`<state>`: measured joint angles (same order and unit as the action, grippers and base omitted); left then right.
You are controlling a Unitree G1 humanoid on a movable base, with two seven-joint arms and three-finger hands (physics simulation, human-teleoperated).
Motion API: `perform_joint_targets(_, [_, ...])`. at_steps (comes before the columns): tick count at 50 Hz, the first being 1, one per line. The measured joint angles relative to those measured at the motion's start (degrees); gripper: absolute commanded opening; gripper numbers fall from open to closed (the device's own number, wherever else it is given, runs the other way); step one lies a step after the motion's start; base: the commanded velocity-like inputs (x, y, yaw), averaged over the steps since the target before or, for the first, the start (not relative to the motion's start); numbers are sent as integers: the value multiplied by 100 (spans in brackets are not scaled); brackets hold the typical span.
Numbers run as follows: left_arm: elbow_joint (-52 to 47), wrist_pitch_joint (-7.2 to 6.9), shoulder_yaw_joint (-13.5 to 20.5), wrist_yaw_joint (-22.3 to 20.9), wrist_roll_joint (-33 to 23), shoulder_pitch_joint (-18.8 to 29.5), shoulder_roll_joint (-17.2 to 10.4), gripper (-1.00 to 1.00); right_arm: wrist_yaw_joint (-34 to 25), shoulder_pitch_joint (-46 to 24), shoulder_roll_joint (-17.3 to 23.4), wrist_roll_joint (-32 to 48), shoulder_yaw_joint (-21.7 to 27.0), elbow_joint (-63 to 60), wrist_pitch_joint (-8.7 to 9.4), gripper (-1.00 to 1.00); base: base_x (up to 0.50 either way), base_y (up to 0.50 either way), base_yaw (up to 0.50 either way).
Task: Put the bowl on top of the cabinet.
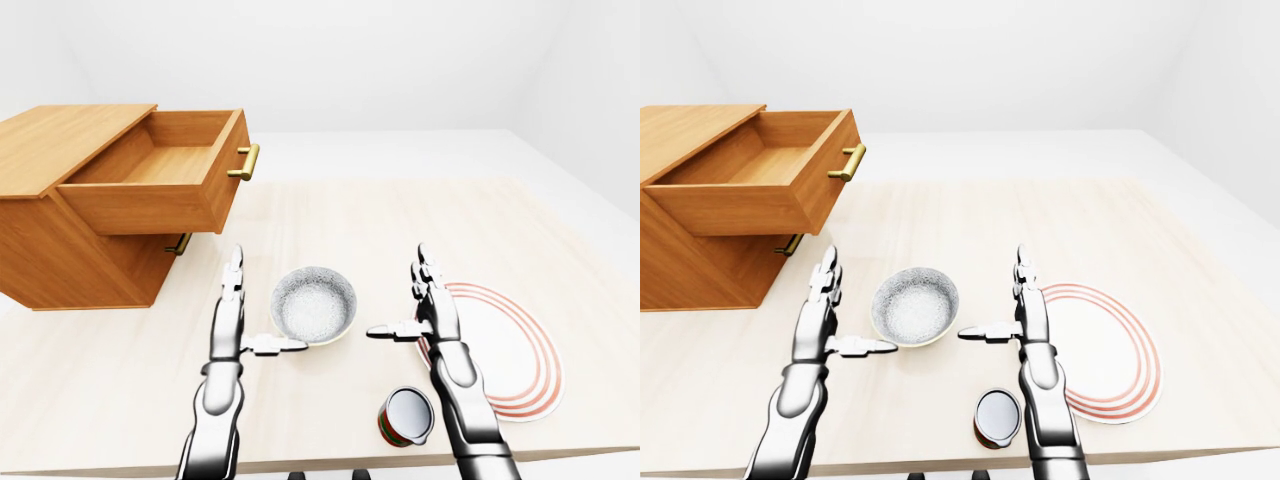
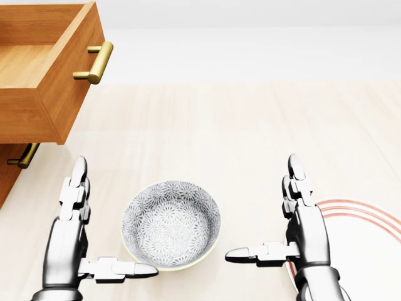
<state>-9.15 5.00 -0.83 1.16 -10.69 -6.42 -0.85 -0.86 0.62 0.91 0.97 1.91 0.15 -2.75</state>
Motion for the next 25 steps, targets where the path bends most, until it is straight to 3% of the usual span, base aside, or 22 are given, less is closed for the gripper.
perform_joint_targets(12, [503, 0, -229, 868, -1417, -1, -16, 100, 47, -125, 8, 5, 2, 275, -62, 100, 0, 0, 0])
perform_joint_targets(25, [796, 0, -507, 1551, -2562, 32, -27, 100, 78, -216, 20, 5, 12, 474, -103, 100, 0, 0, 0])
